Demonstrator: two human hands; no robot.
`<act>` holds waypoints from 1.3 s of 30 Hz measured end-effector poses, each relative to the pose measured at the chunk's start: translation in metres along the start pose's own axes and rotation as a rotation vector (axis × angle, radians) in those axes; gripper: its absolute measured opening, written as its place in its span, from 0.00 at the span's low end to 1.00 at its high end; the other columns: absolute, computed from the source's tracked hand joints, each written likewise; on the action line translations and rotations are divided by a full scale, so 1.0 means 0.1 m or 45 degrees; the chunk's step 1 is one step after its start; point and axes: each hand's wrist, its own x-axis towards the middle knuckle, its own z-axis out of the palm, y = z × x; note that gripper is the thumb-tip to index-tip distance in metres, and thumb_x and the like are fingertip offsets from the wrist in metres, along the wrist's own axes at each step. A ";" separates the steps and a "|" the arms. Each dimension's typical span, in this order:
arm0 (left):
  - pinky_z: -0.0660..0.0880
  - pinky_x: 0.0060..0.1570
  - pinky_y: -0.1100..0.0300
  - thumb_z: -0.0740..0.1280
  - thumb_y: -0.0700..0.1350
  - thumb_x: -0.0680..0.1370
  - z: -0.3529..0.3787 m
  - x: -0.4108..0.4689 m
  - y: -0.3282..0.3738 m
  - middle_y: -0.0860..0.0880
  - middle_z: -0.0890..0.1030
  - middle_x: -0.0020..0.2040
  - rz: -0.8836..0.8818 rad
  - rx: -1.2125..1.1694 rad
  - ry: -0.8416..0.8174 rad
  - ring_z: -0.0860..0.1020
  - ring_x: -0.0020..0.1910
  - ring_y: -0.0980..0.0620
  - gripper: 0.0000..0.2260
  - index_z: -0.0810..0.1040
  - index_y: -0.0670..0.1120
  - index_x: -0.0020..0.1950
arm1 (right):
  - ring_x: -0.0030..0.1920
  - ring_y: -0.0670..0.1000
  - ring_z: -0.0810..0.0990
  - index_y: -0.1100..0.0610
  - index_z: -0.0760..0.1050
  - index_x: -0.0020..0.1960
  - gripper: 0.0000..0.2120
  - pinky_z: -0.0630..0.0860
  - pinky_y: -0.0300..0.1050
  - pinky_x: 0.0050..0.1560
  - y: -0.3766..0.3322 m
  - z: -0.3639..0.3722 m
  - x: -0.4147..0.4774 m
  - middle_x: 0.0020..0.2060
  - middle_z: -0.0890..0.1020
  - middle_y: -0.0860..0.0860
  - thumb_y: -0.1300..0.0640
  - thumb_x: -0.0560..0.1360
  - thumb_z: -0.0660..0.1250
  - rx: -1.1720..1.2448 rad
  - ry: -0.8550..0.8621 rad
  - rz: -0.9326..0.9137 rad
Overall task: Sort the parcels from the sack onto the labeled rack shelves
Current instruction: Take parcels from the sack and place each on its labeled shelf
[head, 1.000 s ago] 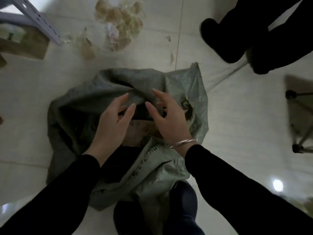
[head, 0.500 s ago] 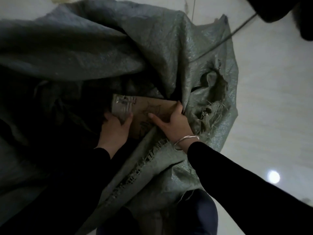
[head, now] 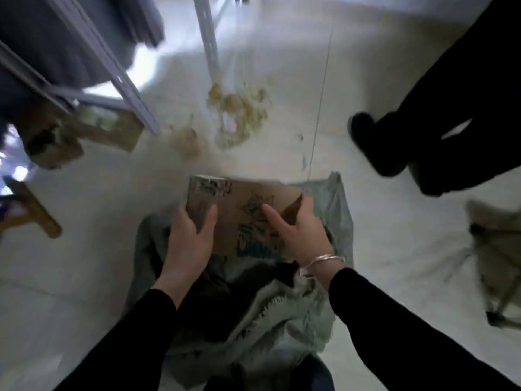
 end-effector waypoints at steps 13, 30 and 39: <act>0.69 0.54 0.57 0.59 0.52 0.80 -3.16 -1.94 4.21 0.48 0.74 0.54 0.654 -0.151 0.445 0.74 0.54 0.47 0.16 0.69 0.45 0.63 | 0.51 0.52 0.77 0.60 0.60 0.65 0.30 0.70 0.37 0.48 -4.60 -2.22 -1.55 0.54 0.78 0.54 0.45 0.72 0.67 0.263 0.081 -0.539; 0.71 0.53 0.52 0.61 0.53 0.75 -4.83 -4.74 4.73 0.40 0.73 0.63 0.411 -1.380 1.522 0.73 0.57 0.44 0.19 0.75 0.40 0.58 | 0.50 0.47 0.77 0.53 0.62 0.42 0.09 0.74 0.55 0.54 -6.59 -2.81 -3.82 0.54 0.77 0.52 0.55 0.77 0.62 0.622 -0.544 -1.340; 0.74 0.41 0.66 0.67 0.49 0.75 -5.52 -6.77 3.81 0.49 0.84 0.47 0.885 -1.291 1.925 0.80 0.50 0.52 0.12 0.80 0.44 0.54 | 0.55 0.44 0.74 0.46 0.63 0.56 0.16 0.81 0.57 0.40 -6.83 -1.86 -5.69 0.56 0.74 0.40 0.50 0.73 0.65 0.868 -1.561 -1.311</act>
